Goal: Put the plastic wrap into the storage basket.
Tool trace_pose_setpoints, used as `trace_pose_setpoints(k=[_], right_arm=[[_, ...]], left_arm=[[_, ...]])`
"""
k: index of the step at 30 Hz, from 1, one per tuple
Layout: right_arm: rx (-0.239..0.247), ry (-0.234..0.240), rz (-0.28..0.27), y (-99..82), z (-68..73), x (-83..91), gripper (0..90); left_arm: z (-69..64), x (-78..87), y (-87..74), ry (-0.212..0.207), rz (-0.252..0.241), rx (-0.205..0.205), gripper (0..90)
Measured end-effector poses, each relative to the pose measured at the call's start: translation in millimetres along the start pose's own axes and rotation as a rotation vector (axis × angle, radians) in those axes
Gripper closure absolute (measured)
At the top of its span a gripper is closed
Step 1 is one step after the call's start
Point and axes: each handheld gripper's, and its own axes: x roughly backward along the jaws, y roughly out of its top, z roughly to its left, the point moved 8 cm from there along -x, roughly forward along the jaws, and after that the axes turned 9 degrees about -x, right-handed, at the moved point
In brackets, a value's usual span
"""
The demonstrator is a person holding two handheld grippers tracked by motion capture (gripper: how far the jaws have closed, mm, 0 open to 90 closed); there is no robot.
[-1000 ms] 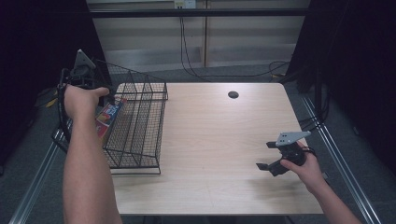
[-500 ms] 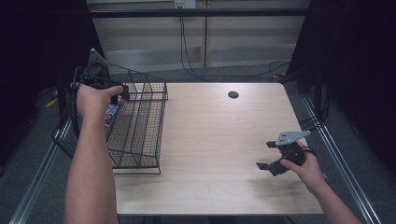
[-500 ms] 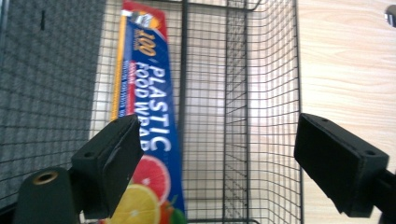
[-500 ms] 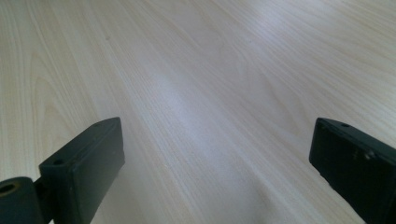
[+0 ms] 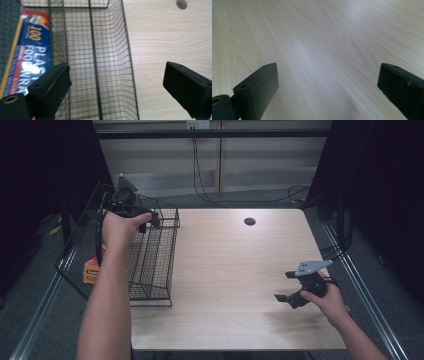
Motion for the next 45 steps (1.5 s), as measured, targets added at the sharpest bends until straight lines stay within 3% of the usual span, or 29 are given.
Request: trace_pose_setpoints(k=[26,32,33,45], right_arm=[[0.005,0.001,0.001,0.4,2.0,0.0,3.3],[0.007,0.000,-0.001,0.4,2.1,-0.1,3.2],[0.006,-0.001,0.000,0.4,2.1,-0.1,3.3],[0.006,0.001,0.000,0.3,2.5,-0.3,3.2]], left_arm=[[-63.6,-26.1,-2.4,-0.135,-0.022,-0.169,7.3],[-77.9,-32.7,-5.2,-0.169,-0.028,-0.188,7.3],[-79.0,-33.5,-6.3,-0.174,-0.020,-0.208,7.2],[-101.6,-49.5,-16.2,-0.229,-0.015,-0.247,7.2]])
